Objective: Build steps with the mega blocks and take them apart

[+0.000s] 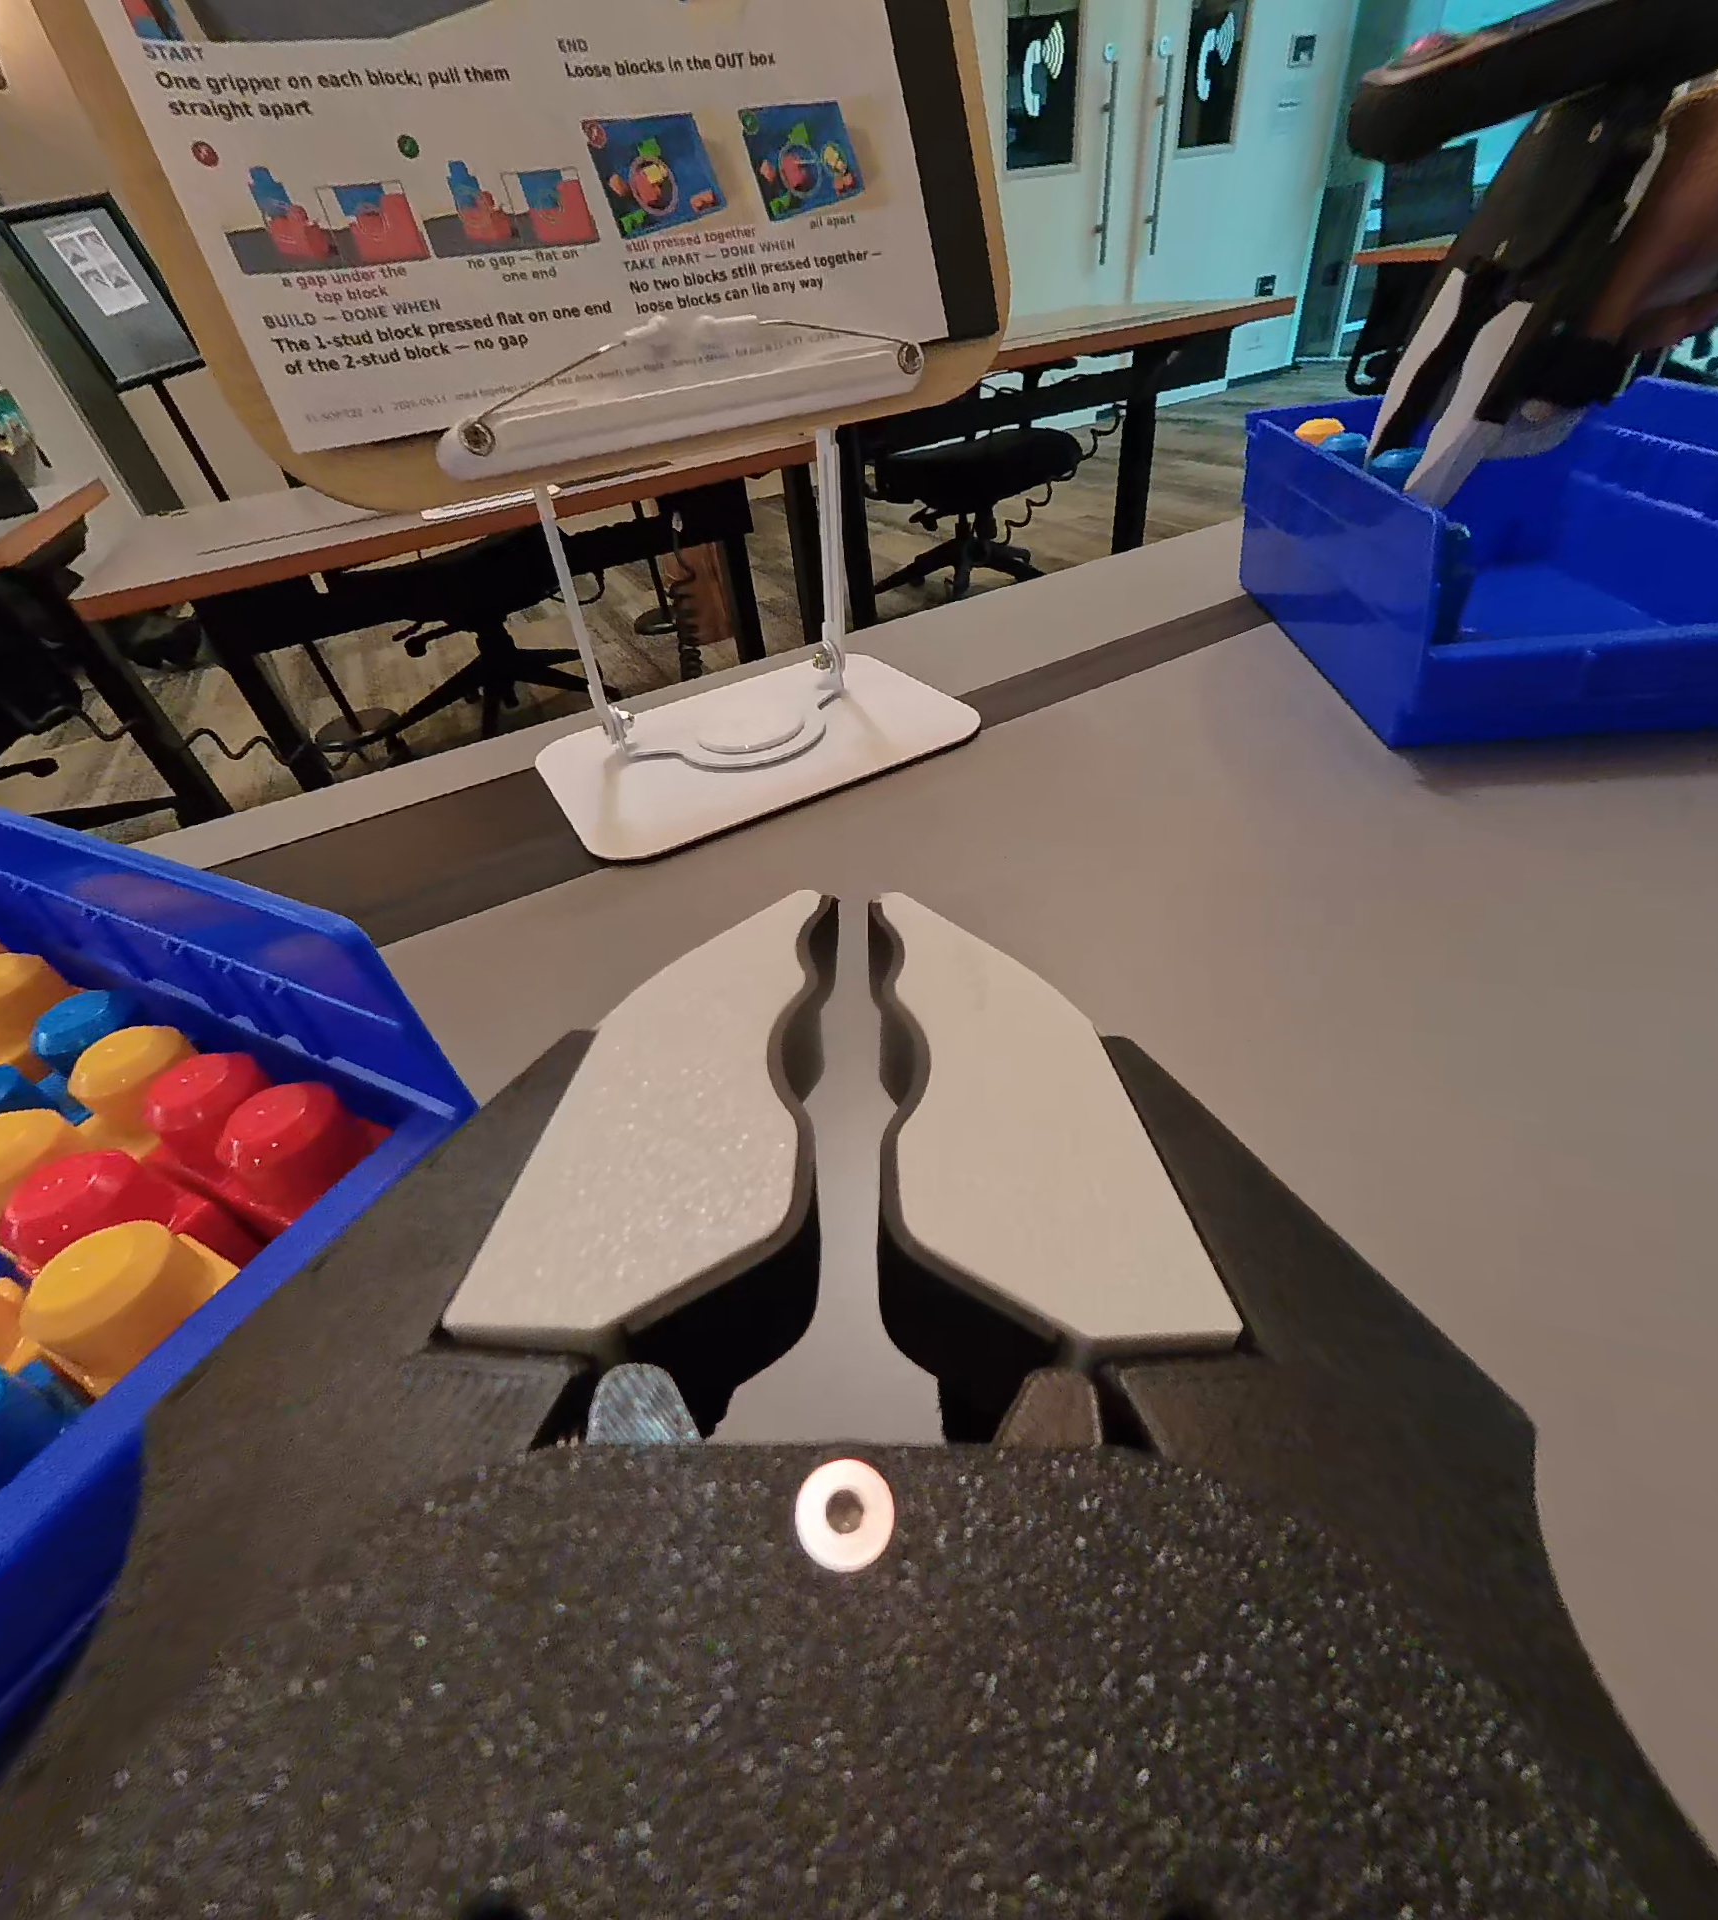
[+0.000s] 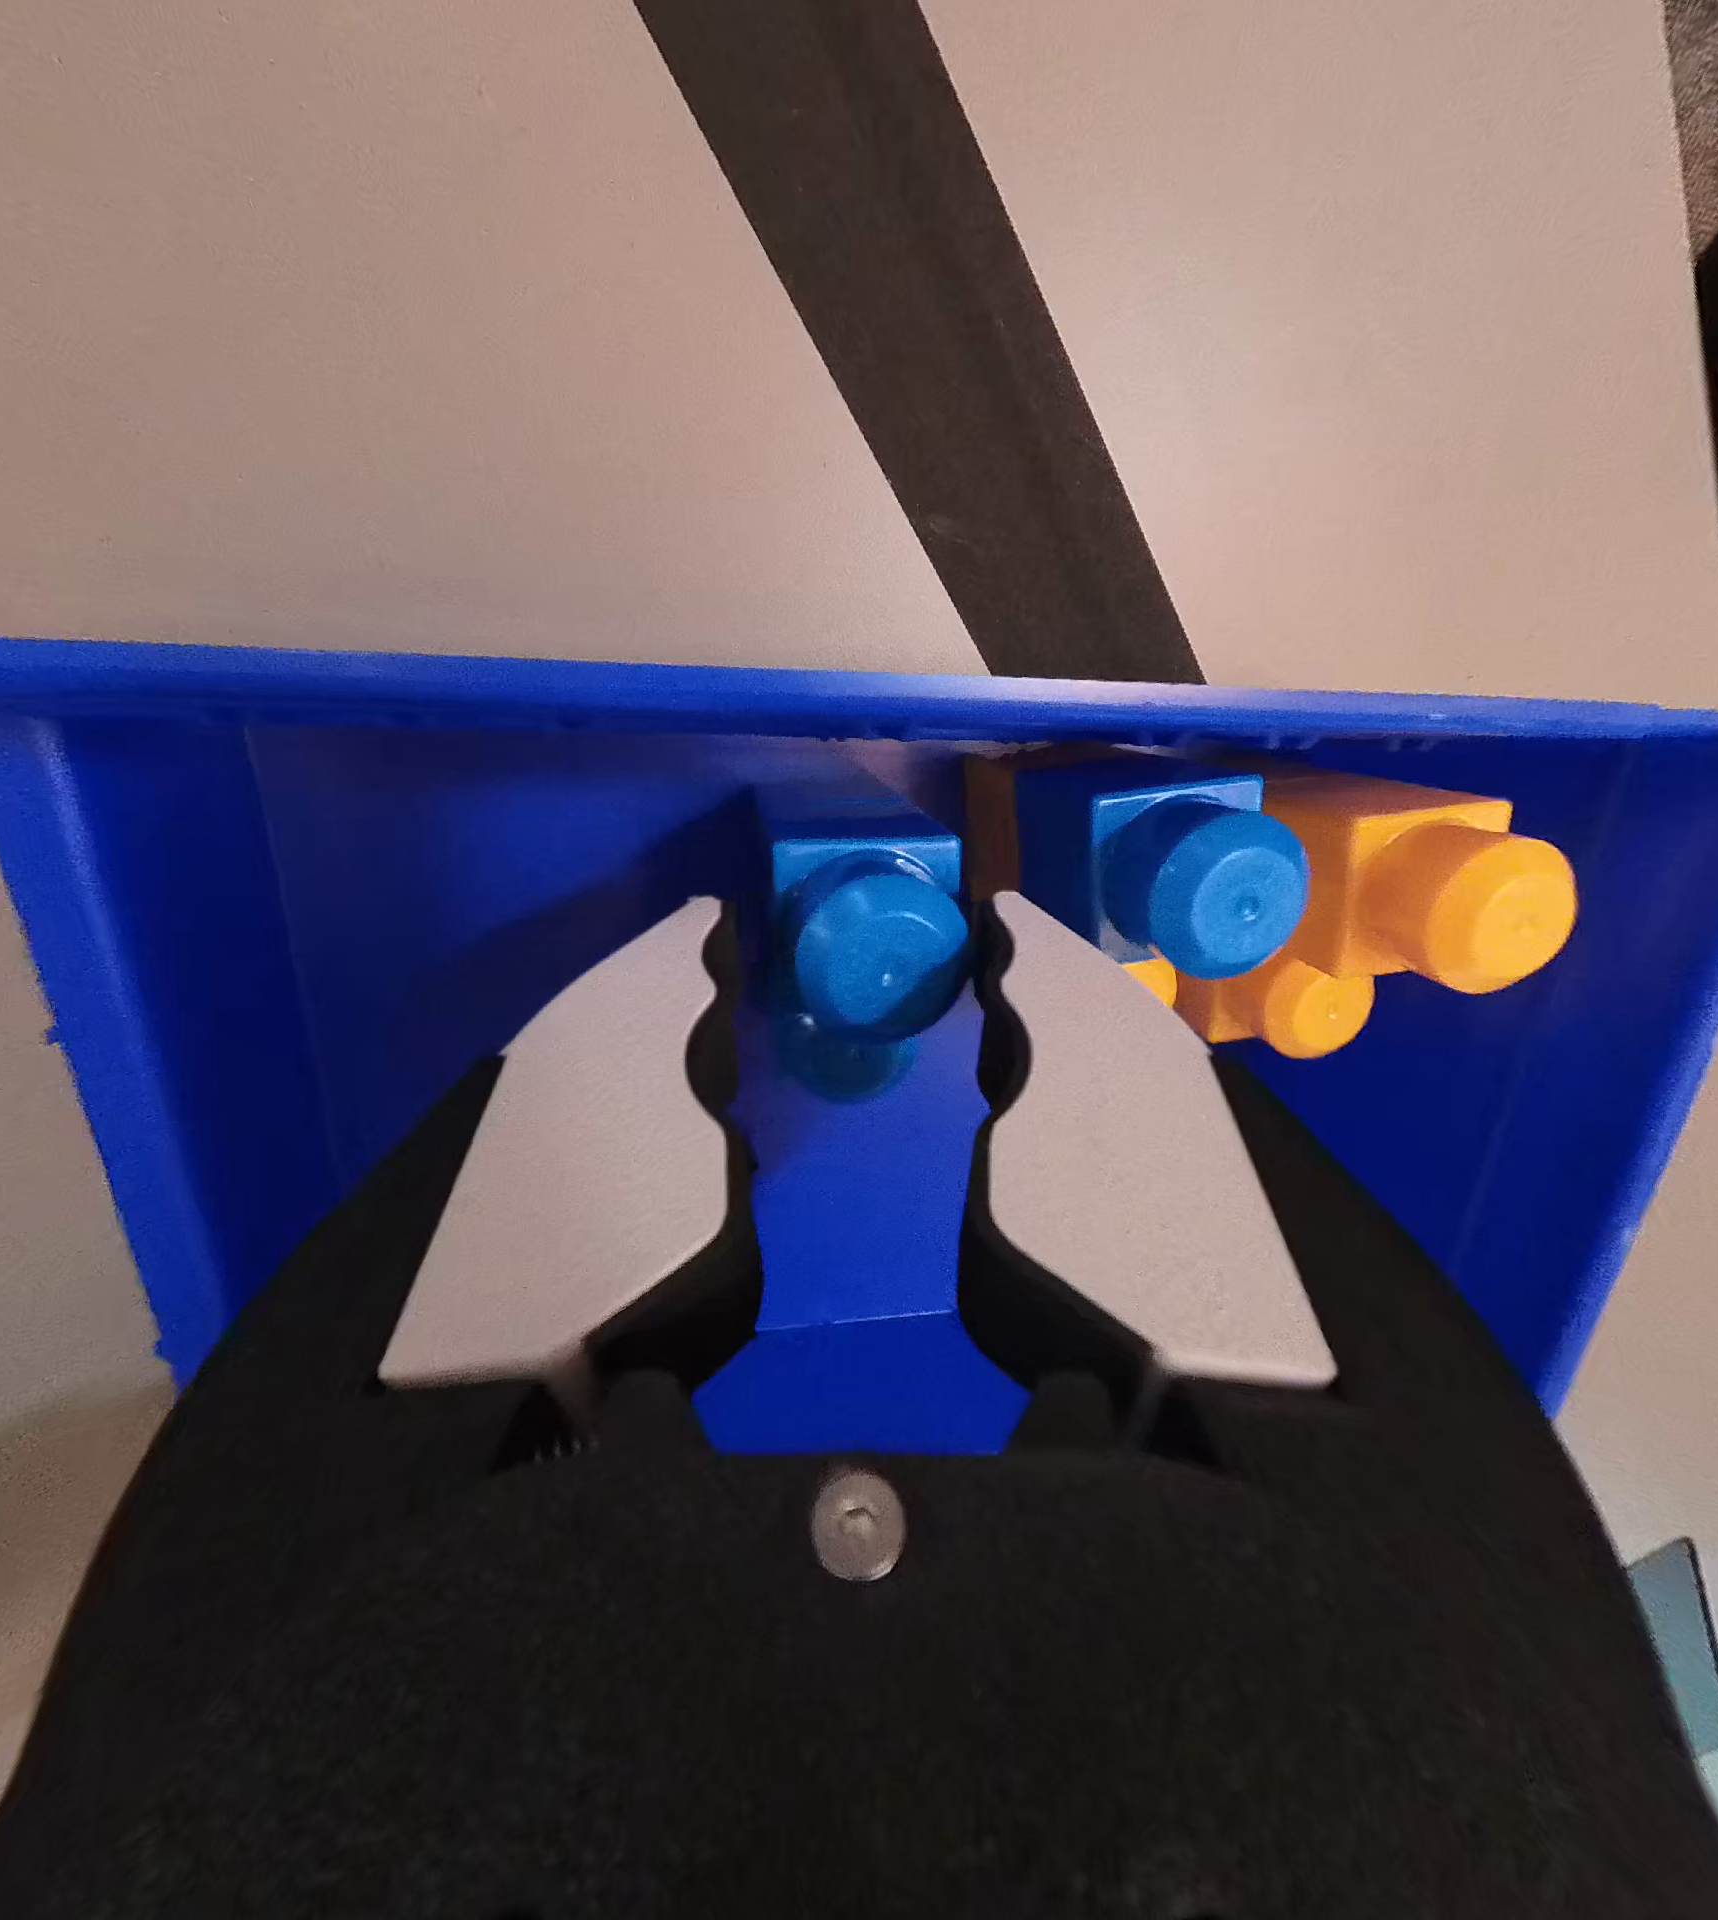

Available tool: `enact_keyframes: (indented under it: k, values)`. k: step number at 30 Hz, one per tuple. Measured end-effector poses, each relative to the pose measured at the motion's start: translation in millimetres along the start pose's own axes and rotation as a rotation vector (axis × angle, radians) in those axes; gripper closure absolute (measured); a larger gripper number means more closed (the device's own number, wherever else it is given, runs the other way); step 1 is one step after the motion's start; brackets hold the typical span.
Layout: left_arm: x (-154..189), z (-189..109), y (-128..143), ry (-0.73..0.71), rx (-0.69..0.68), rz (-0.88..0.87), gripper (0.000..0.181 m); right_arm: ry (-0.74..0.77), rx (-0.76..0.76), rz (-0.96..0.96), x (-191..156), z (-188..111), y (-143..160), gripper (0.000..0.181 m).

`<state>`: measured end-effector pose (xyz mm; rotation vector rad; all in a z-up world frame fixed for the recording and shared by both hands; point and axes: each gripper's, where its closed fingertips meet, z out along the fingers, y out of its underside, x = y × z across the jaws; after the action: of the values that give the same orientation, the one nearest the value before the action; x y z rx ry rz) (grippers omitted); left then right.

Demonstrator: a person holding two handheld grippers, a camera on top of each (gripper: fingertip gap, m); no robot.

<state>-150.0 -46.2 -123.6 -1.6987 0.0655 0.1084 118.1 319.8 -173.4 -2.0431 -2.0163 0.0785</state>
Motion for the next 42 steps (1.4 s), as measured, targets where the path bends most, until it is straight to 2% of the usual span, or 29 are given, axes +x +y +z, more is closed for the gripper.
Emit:
enact_keyframes:
  k: [1, 3, 5, 9, 13, 15, 21, 24, 29, 33, 35, 38, 42]
  values:
    - [0, 0, 0, 0.000, 0.001, -0.001, 0.176, -0.001, 0.014, 0.013, -1, -6, -2, 0.133]
    - [0, -1, -1, 0.002, 0.004, -0.005, 0.176, 0.003, 0.086, 0.040, -5, -23, -12, 0.128]
    - [0, -1, -2, 0.002, 0.008, -0.004, 0.176, 0.028, 0.227, 0.049, -13, -48, -30, 0.130]
    - [0, -2, -5, -0.006, 0.019, 0.005, 0.176, 0.076, 0.561, 0.067, -52, -101, -63, 0.141]
    - [-2, -3, -6, -0.018, 0.023, 0.010, 0.176, 0.092, 0.877, 0.215, -91, -135, -76, 0.152]
    - [-4, -3, -6, -0.026, 0.025, 0.010, 0.176, 0.098, 0.974, 0.291, -108, -137, -73, 0.160]
    - [-21, -4, -11, -0.074, 0.037, -0.008, 0.176, 0.115, 1.124, 0.446, -159, -115, -59, 0.180]
    - [-39, -7, -17, -0.121, 0.044, -0.019, 0.176, 0.120, 1.179, 0.500, -179, -106, -56, 0.181]
    - [-102, -15, -32, -0.224, -0.014, 0.006, 0.176, 0.106, 1.187, 0.479, -197, -90, -57, 0.181]
    - [-170, -14, -29, -0.264, -0.186, 0.019, 0.168, 0.086, 1.184, 0.441, -203, -83, -57, 0.181]
    - [-210, -13, -22, -0.316, -0.275, 0.025, 0.158, 0.092, 1.180, 0.427, -204, -82, -56, 0.181]
    - [-265, -12, -6, -0.404, -0.409, 0.005, 0.155, 0.107, 1.203, 0.421, -204, -89, -55, 0.181]
    - [-308, -8, 27, -0.424, -0.668, -0.012, 0.155, 0.118, 1.210, 0.420, -202, -92, -53, 0.181]
